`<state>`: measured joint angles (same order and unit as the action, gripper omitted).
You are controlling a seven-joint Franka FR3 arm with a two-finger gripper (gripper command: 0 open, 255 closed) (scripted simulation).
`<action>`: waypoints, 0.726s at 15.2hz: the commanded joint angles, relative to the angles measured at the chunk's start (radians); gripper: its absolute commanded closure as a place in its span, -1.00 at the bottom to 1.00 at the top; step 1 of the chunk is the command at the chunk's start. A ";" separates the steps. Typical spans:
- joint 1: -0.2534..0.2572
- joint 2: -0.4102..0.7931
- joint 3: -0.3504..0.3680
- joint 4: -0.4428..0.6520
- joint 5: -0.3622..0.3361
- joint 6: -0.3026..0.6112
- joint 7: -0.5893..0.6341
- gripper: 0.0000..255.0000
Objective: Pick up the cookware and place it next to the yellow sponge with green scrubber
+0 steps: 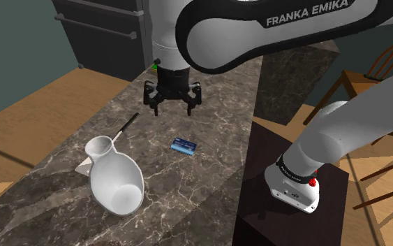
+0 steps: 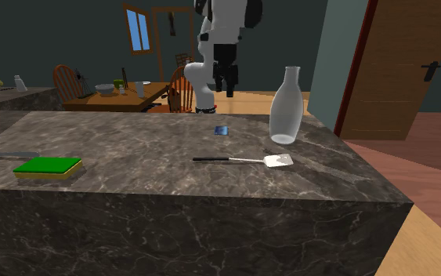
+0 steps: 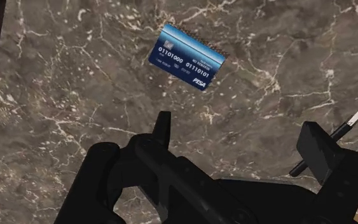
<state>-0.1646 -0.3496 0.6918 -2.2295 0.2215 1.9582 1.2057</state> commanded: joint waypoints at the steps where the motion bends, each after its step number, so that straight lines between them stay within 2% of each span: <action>1: -0.032 0.095 0.071 0.048 -0.051 0.042 0.125 -1.00; 4: -0.074 0.260 0.159 0.137 -0.180 0.079 0.317 -1.00; 6: -0.076 0.386 0.195 0.206 -0.294 0.087 0.458 -1.00; 8: -0.045 0.513 0.197 0.284 -0.410 0.079 0.592 -1.00; 11: 0.048 0.678 0.145 0.414 -0.544 0.049 0.750 -1.00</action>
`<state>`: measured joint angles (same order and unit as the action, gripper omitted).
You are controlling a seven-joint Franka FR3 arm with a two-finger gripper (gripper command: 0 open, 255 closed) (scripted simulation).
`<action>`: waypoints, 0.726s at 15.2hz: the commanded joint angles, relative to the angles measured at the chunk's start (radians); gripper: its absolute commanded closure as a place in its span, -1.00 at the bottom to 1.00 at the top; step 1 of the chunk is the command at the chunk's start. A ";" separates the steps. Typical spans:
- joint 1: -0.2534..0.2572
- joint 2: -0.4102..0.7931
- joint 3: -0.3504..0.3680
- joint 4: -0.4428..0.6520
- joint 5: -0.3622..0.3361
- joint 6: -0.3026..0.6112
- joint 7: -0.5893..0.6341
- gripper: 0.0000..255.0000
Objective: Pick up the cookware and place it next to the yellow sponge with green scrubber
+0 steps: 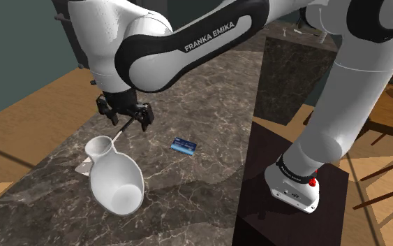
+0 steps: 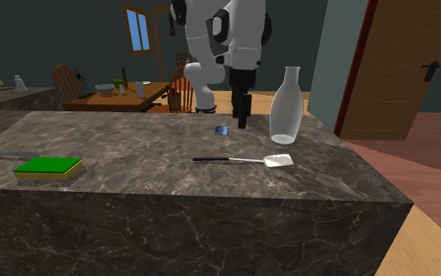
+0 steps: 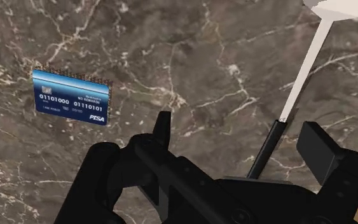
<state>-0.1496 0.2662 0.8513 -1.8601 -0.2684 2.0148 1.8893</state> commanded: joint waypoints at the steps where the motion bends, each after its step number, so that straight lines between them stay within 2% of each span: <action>1: 0.067 0.111 -0.038 0.092 -0.087 -0.020 0.108 -1.00; 5: 0.193 0.291 -0.125 0.297 -0.184 -0.078 0.236 -1.00; 11: 0.201 0.323 -0.144 0.275 -0.207 -0.029 0.254 -1.00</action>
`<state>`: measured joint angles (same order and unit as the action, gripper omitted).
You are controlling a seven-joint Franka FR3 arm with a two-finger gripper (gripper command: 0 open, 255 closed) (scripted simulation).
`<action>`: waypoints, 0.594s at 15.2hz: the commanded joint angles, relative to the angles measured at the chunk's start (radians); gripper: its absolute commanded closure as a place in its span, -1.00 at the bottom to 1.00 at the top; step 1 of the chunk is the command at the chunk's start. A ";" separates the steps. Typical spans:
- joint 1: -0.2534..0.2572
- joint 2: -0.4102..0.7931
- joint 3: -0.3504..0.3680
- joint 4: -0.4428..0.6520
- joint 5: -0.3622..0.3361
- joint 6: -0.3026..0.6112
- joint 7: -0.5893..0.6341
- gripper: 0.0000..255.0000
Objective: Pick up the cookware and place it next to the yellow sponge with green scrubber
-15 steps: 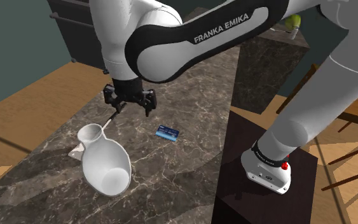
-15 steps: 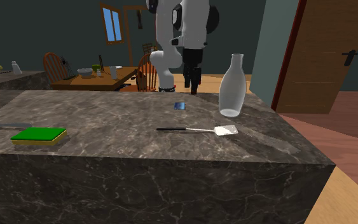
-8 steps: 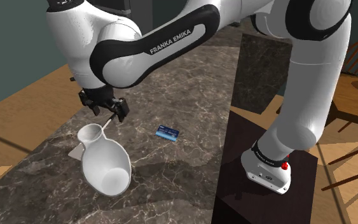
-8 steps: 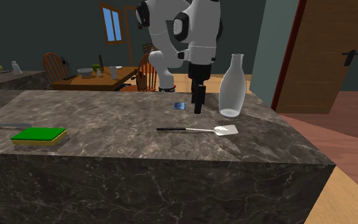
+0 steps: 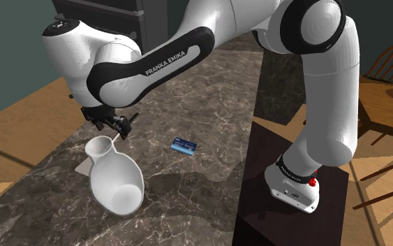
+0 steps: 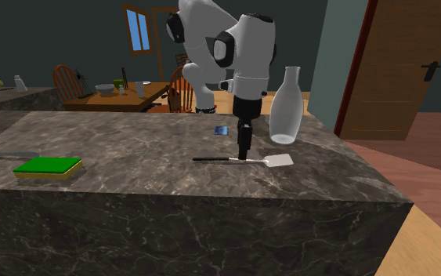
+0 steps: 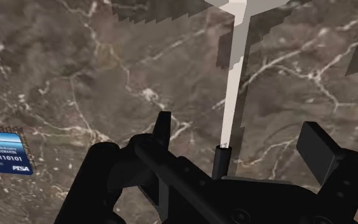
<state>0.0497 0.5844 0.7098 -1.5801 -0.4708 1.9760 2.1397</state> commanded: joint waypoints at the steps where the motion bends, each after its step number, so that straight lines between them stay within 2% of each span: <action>1: 0.002 0.010 -0.006 -0.011 -0.008 0.020 0.006 -1.00; 9: 0.003 0.019 -0.010 -0.020 -0.015 0.035 0.011 -1.00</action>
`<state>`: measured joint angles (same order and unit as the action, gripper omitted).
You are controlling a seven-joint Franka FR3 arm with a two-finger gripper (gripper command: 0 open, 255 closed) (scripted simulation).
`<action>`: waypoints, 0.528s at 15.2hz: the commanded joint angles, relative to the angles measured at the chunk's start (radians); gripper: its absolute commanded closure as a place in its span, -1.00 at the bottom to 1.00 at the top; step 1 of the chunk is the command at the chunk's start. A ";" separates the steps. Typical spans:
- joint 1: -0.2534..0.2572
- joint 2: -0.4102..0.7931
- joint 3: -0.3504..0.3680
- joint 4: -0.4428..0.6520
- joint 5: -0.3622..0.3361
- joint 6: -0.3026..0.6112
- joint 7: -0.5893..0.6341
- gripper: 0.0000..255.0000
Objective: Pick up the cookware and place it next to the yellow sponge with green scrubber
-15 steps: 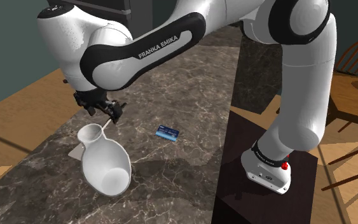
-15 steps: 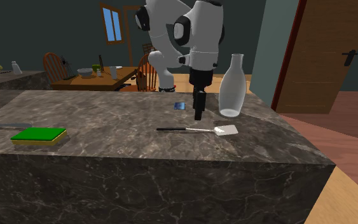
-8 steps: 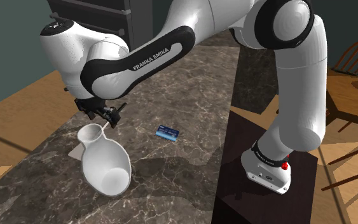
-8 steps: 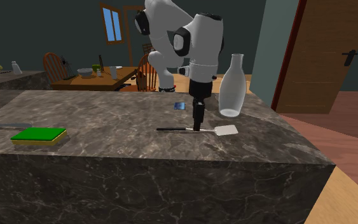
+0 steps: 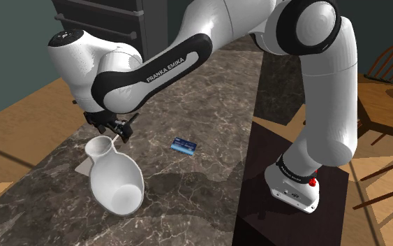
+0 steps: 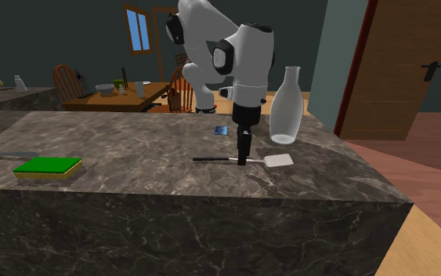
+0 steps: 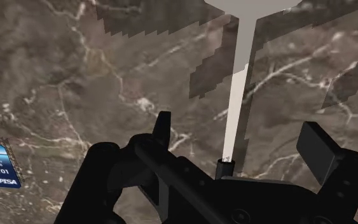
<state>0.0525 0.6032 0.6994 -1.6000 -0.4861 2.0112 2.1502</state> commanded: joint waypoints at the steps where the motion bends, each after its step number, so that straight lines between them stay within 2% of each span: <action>1: 0.000 0.000 0.000 0.000 0.000 0.000 0.000 -1.00; 2: 0.000 0.000 0.000 0.000 0.000 0.000 0.000 1.00; 8: 0.000 0.000 0.000 0.000 0.000 0.000 0.000 1.00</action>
<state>0.0525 0.6032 0.6994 -1.6000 -0.4862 2.0112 2.1502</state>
